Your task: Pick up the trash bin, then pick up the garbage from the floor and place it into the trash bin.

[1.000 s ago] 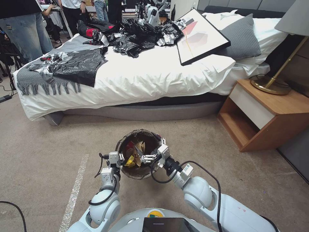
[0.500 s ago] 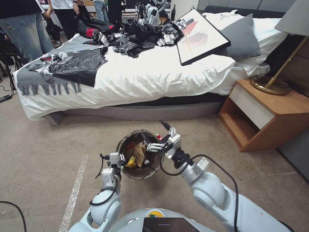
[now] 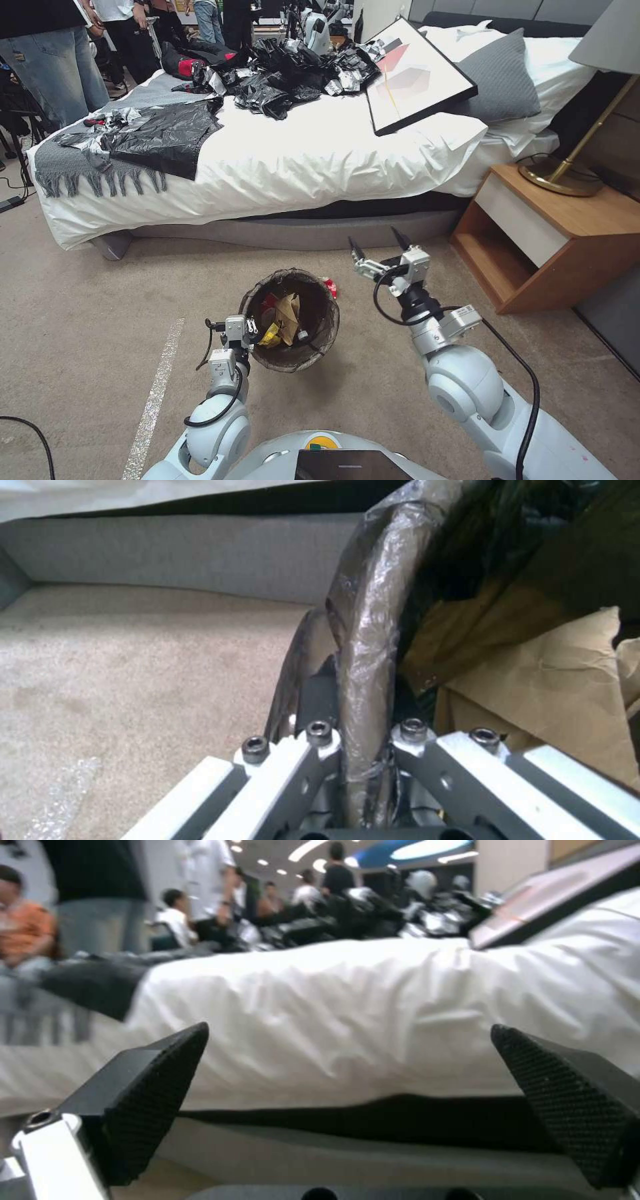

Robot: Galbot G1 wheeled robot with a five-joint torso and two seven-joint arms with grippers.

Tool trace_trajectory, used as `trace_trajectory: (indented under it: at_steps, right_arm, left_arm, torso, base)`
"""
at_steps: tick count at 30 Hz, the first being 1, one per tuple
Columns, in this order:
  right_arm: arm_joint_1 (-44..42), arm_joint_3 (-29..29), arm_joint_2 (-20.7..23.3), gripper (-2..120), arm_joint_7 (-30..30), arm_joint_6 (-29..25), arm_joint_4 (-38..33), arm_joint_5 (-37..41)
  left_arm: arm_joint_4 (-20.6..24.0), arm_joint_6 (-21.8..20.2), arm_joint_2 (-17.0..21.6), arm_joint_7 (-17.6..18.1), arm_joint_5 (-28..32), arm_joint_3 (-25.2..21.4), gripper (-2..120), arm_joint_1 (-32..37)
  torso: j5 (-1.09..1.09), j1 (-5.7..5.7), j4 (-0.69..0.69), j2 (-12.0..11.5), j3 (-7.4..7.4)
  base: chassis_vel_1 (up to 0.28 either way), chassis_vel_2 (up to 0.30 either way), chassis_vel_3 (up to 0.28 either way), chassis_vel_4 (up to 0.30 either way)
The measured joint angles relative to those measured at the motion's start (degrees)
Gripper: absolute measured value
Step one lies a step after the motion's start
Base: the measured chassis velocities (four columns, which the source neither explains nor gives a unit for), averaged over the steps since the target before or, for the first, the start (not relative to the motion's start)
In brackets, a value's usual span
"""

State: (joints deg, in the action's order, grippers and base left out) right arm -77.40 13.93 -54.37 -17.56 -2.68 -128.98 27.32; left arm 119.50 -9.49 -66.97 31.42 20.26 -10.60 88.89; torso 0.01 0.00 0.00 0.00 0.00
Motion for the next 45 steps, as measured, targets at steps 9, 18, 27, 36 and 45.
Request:
trace_trajectory:
  at_steps: [9,18,27,36,45]
  right_arm:
    - [-2.23,1.25,-3.28,100,-3.16,0.22,7.05,-6.85]
    - [-3.79,0.51,-7.35,100,-4.26,-1.31,12.48,-12.57]
    - [-5.12,0.10,-11.69,100,-4.34,-1.85,13.43,-14.20]
    - [-6.42,0.08,-13.81,100,-4.32,-2.01,13.47,-15.23]
    - [-6.66,0.20,-14.60,100,-4.30,-2.24,13.54,-15.60]
  left_arm:
    - [0.36,0.07,0.19,0.06,0.16,-0.50,0,0.02]
    - [0.64,0.14,0.48,0.16,0.45,-0.83,0,0.07]
    - [0.66,0.16,0.68,0.21,1.09,-1.13,0,-0.08]
    - [0.66,0.16,0.80,0.30,2.08,-1.04,0,-0.45]
    - [0.75,0.16,0.79,0.44,2.84,-1.14,0,-0.68]
  torso:
    - [0.00,0.00,0.00,0.00,0.00]
    - [-0.01,0.00,0.00,0.00,0.01]
    - [-0.01,0.00,0.00,0.00,0.00]
    - [-0.02,0.00,0.00,0.00,0.00]
    - [-0.01,0.00,0.00,0.00,0.00]
  base:
    - [0.000,0.000,0.000,0.000]
    - [0.000,0.000,0.000,0.000]
    - [0.000,0.000,0.000,0.000]
    - [0.000,0.000,0.000,0.000]
    - [0.000,0.000,0.000,0.000]
